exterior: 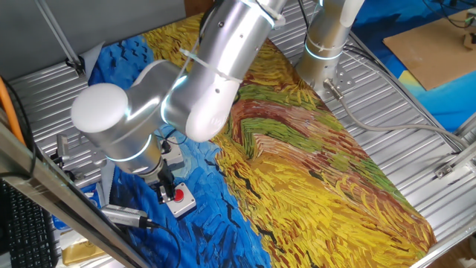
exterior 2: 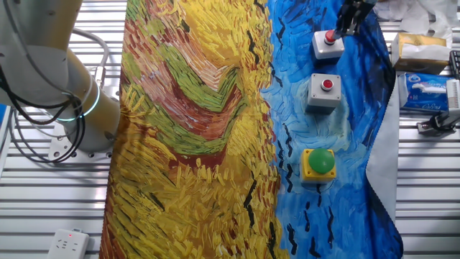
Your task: Press three buttons from left to right in sequence
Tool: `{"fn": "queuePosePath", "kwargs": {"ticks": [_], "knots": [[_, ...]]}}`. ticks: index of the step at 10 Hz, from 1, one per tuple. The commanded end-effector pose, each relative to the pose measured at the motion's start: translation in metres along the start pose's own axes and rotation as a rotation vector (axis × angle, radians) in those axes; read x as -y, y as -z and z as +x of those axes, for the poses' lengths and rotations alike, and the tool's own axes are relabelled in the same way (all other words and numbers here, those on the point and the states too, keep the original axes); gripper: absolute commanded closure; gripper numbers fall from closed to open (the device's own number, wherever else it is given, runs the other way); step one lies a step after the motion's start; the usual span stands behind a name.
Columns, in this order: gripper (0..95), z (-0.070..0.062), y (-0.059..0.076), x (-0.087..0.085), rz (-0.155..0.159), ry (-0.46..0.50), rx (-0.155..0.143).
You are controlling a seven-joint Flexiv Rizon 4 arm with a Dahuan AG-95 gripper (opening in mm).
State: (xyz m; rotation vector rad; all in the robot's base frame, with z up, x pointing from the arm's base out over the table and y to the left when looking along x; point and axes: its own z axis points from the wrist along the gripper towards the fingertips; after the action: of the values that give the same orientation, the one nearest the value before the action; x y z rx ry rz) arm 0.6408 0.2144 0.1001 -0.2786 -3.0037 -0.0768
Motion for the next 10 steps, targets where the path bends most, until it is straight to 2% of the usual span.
{"fn": "queuePosePath", "kwargs": {"ticks": [1, 3, 5, 6, 10], "knots": [[95.0, 0.000, -0.034, 0.000, 0.001, 0.007, 0.006], [95.0, 0.004, -0.019, -0.002, 0.003, 0.015, 0.005], [95.0, 0.011, 0.003, -0.006, 0.011, 0.012, 0.005], [95.0, 0.013, 0.008, -0.007, 0.012, 0.012, 0.005], [95.0, 0.013, 0.008, -0.007, 0.009, 0.016, 0.008]]}}
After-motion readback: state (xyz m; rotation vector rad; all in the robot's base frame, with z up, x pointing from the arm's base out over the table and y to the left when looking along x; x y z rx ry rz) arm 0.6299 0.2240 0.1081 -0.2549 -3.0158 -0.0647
